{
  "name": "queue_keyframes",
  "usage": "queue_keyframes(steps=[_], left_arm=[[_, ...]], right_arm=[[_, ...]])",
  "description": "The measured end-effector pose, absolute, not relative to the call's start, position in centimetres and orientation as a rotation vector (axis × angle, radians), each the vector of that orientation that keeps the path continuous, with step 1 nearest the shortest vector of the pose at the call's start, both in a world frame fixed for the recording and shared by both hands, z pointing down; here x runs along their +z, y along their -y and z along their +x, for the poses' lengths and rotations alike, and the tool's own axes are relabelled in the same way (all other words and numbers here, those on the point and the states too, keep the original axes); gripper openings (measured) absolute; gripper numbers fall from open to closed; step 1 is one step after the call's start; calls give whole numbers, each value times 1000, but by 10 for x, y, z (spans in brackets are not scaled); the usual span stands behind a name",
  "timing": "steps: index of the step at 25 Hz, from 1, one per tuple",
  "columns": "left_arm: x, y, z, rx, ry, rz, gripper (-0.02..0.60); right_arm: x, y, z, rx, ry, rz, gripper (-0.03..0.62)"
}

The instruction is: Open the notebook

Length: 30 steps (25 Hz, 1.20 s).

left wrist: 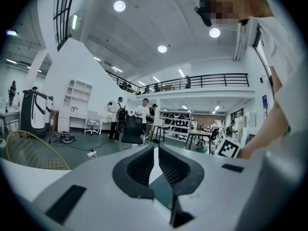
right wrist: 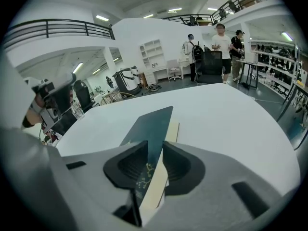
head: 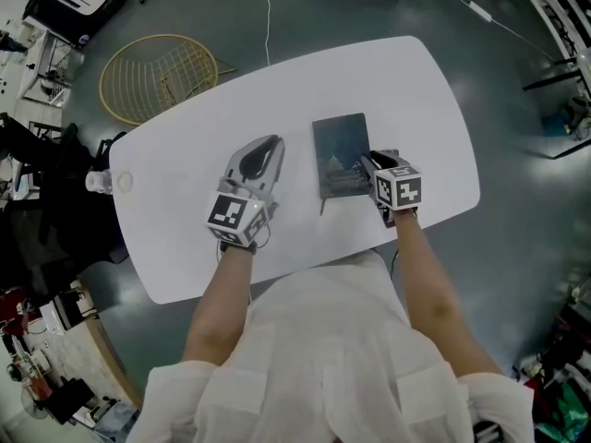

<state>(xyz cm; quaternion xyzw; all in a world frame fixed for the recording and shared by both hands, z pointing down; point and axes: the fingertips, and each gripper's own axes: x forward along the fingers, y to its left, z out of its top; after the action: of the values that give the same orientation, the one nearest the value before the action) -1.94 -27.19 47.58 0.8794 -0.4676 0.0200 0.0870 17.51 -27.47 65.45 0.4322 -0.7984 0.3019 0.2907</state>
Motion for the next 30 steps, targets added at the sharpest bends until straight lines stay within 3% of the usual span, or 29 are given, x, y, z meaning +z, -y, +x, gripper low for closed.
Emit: queue_keyframes(steps=[14, 19, 30], left_arm=[[455, 265, -38, 0, 1444, 2614, 29], [453, 262, -53, -12, 1469, 2608, 29], [451, 252, -90, -39, 1543, 2572, 29]], right_arm=[[607, 272, 155, 734, 2220, 1186, 86], [591, 273, 134, 675, 2276, 1180, 63], [563, 263, 73, 577, 2384, 1054, 75]])
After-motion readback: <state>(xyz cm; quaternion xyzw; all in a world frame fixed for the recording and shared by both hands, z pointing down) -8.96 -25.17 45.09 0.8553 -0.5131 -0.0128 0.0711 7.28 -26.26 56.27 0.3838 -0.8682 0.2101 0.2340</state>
